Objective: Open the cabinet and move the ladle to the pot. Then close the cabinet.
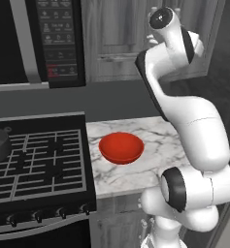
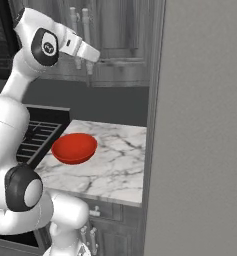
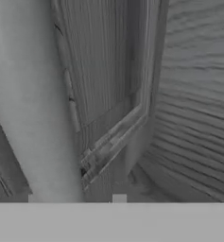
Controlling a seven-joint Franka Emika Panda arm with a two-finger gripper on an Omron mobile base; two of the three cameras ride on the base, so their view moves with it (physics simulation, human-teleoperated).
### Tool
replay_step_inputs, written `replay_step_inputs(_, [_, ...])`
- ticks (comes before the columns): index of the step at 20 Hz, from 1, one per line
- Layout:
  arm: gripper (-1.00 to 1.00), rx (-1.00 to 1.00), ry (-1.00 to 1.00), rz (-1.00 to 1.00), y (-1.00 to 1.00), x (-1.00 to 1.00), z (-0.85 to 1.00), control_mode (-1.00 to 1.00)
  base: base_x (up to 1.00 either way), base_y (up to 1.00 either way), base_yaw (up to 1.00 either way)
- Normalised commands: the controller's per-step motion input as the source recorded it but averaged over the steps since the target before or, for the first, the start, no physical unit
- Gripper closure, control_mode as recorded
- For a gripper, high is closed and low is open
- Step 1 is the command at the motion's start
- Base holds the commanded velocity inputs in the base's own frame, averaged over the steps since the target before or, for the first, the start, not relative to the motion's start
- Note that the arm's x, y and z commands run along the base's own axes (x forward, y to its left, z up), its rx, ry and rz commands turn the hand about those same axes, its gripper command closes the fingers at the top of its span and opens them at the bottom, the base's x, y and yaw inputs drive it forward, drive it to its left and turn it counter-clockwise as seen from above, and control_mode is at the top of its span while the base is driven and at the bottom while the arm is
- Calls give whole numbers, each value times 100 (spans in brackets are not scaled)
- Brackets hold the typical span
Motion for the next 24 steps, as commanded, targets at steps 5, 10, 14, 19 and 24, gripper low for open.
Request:
replay_step_inputs(5, [100,27,-2,-15,-100,-100,-33,-100,0,0,0])
replay_step_inputs(10, [100,24,-18,-6,-100,-100,-19,-100,0,0,0])
replay_step_inputs(14, [100,20,-38,0,-100,-100,-4,-100,0,0,0])
replay_step_inputs(19, [100,6,-41,0,-58,-98,19,-100,0,0,0])
replay_step_inputs(24, [100,-2,-21,-1,38,-91,71,-100,0,0,0])
